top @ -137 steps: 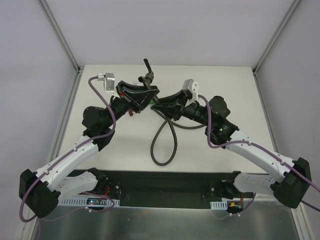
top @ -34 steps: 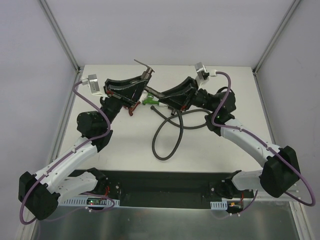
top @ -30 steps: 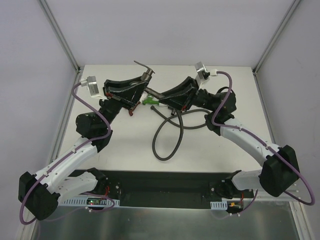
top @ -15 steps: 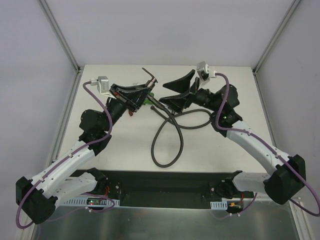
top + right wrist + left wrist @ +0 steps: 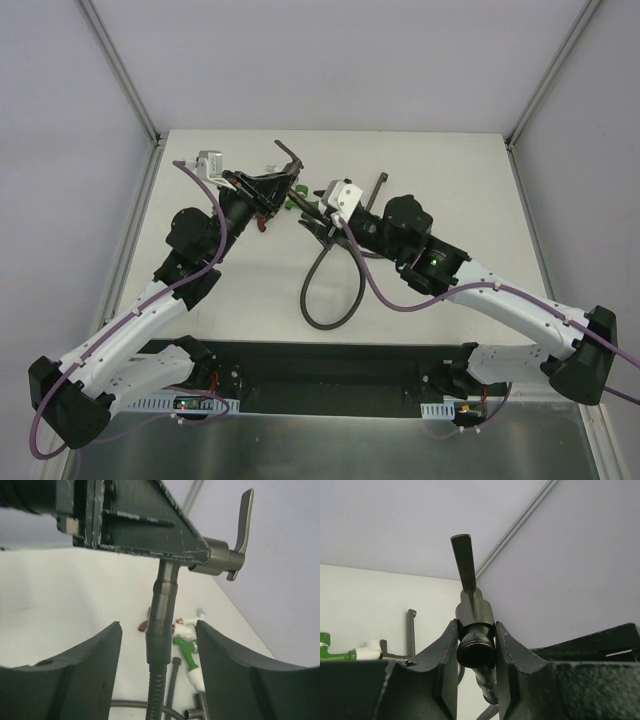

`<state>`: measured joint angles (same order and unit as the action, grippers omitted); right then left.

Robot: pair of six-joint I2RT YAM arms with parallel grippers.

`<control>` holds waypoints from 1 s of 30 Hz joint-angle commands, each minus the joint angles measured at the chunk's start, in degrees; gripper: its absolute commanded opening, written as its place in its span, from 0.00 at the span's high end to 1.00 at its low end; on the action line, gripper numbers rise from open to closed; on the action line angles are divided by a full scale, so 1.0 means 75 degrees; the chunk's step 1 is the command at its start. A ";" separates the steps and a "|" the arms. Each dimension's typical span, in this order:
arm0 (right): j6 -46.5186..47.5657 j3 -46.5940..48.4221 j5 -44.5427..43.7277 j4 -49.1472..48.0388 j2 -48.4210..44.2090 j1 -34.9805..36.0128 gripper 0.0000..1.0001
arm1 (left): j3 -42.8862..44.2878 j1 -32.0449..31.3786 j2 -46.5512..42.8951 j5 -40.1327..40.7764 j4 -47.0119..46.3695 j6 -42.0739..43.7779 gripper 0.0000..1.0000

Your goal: Install the water faucets

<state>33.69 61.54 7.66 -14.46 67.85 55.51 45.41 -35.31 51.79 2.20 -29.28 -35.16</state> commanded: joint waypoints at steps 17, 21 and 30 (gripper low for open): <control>0.1205 0.0713 -0.1693 0.0135 0.0621 0.0815 0.98 | 0.0298 -0.0038 -0.0448 -0.0643 -0.0525 0.0327 1.00; 0.0127 0.0596 -0.0064 0.0065 0.0095 0.0277 0.98 | -0.0100 -0.0003 -0.0741 -0.1405 -0.1111 0.0714 1.00; -0.3011 0.0631 0.4226 -0.1198 0.0022 -0.1365 0.98 | 0.0062 0.0184 -0.0496 -0.4825 -0.2247 0.1160 1.00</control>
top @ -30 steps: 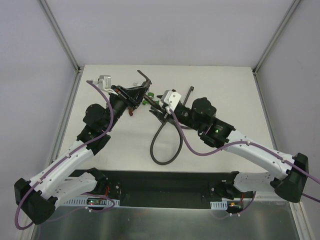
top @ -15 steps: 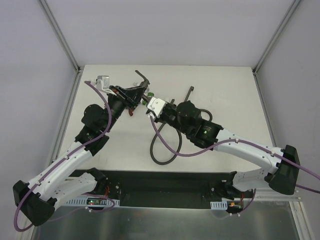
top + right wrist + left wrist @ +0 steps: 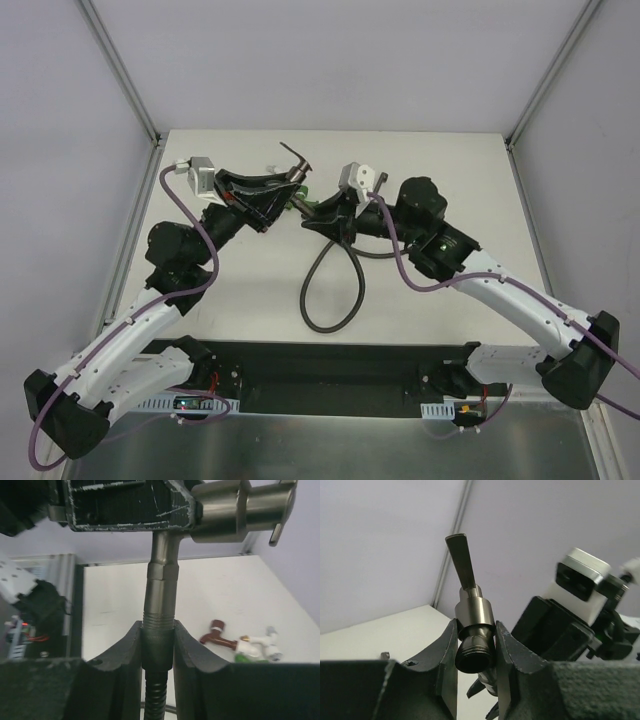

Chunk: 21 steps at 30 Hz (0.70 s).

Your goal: Install the water faucets

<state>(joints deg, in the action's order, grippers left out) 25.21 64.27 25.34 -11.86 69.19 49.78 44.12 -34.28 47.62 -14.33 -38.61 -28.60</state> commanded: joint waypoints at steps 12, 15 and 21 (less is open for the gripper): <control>-0.4567 0.0653 0.4308 -0.3516 0.0571 -0.1410 0.98 | 0.0692 0.0258 0.0401 -0.4571 -0.1192 0.0579 1.00; -0.4744 0.0630 0.4297 -0.3669 0.0642 -0.1469 0.91 | 0.0657 0.0270 0.0378 -0.4056 -0.0993 0.0579 1.00; -0.3892 0.0454 0.3572 -0.2899 0.0209 -0.1727 0.37 | 0.0657 0.0270 0.0132 -0.1352 0.0435 0.0930 1.00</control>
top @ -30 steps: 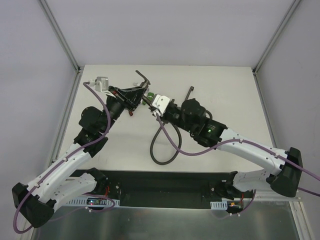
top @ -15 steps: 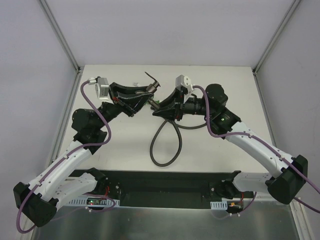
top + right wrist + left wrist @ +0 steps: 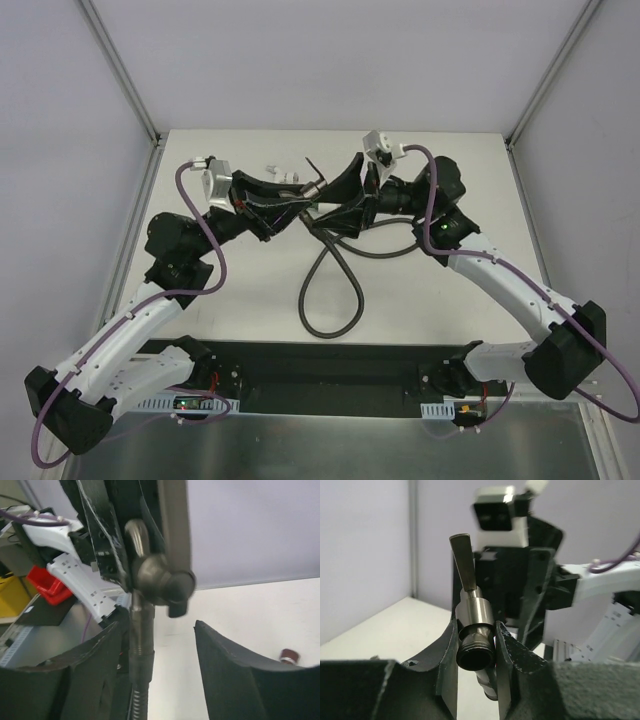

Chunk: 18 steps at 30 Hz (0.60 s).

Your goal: Install the water faucets

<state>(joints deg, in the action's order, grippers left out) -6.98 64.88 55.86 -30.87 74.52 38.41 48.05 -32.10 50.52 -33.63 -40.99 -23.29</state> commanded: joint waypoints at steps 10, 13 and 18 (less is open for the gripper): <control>0.3879 0.0489 -0.3540 0.2755 -0.0983 0.0736 0.27 | 0.0050 -0.0021 -0.0467 0.3416 0.1422 -0.0328 1.00; 0.4643 0.0548 -0.4559 0.3178 -0.0832 0.1322 0.27 | 0.0108 -0.0021 -0.0467 0.3733 0.1610 -0.0469 1.00; 0.5290 0.0794 -0.5571 0.3448 -0.0491 0.1978 0.28 | 0.0190 -0.0021 -0.0443 0.3874 0.1786 -0.0621 1.00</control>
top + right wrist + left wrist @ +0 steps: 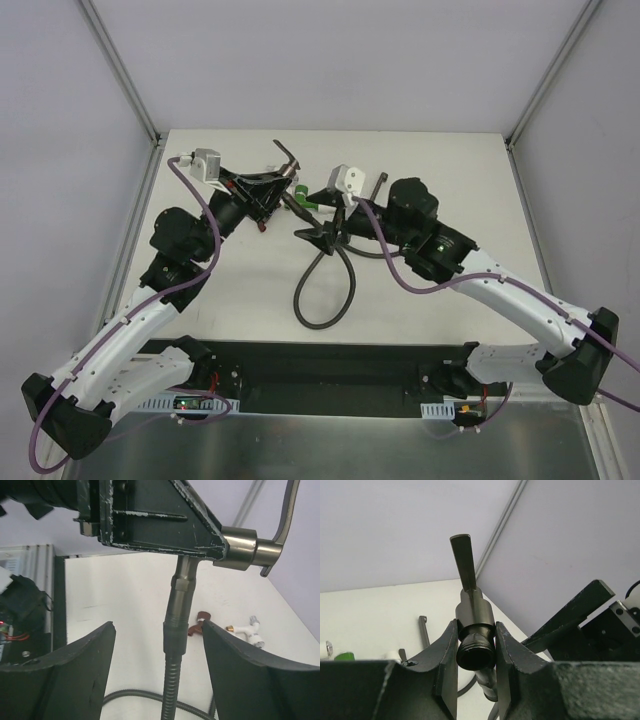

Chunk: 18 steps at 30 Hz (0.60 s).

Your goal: Install the water faucets

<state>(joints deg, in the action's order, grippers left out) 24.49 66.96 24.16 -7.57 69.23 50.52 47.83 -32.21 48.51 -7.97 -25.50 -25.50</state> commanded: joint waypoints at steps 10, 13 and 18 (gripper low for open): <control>0.1949 0.0997 -0.2717 0.0576 0.0975 0.1056 0.43 | 0.0173 -0.0007 -0.0257 0.0476 -0.0186 -0.0549 1.00; 0.2125 0.1149 -0.3045 0.0658 0.1139 0.1197 0.55 | 0.0149 -0.0007 -0.0234 0.0418 -0.0175 -0.0608 1.00; 0.2055 0.1221 -0.2860 0.0764 0.1152 0.1197 0.94 | 0.0185 -0.0007 -0.0117 -0.0014 -0.0198 -0.0305 1.00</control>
<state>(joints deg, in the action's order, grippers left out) 38.68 73.19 2.31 -1.72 78.24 58.83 47.83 -32.18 48.01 -5.48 -22.85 -28.10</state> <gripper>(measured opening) 0.214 0.247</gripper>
